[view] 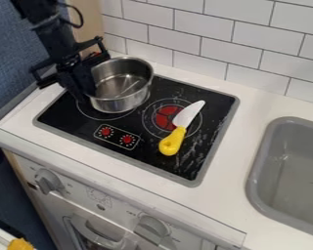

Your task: Move the silver pan between the knife and purple cloth

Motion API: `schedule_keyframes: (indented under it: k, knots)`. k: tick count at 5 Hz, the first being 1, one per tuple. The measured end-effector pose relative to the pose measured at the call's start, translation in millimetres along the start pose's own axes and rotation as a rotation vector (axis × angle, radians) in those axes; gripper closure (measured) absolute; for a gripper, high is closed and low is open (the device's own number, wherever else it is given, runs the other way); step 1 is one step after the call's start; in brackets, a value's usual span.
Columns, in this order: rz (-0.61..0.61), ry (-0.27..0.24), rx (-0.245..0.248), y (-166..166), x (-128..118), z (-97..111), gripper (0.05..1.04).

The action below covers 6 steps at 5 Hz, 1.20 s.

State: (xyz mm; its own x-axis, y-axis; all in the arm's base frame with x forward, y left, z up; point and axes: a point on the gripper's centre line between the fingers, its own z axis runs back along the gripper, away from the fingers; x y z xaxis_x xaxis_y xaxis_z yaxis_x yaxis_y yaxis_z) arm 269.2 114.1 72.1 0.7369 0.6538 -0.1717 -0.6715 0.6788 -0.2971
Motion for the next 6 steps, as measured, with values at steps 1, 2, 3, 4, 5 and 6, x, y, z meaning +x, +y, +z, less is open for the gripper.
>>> schedule_keyframes:
  k: [1,2,3,4,5,6]
  knots:
    - [0.249,-0.084,0.042,5.4,-3.0,-9.3,1.0]
    - [0.479,-0.143,0.029,-0.3,-17.5,-12.3,1.0]
    - [0.68,-0.203,-0.012,-12.6,-30.0,-17.3,1.0]
    - [0.8,-0.261,-0.067,-16.4,-25.0,-19.9,1.0]
    - [0.888,-0.288,-0.115,-29.4,-24.4,-25.8,1.0]
    - [0.932,-0.297,-0.145,-41.7,-14.7,-22.8,1.0]
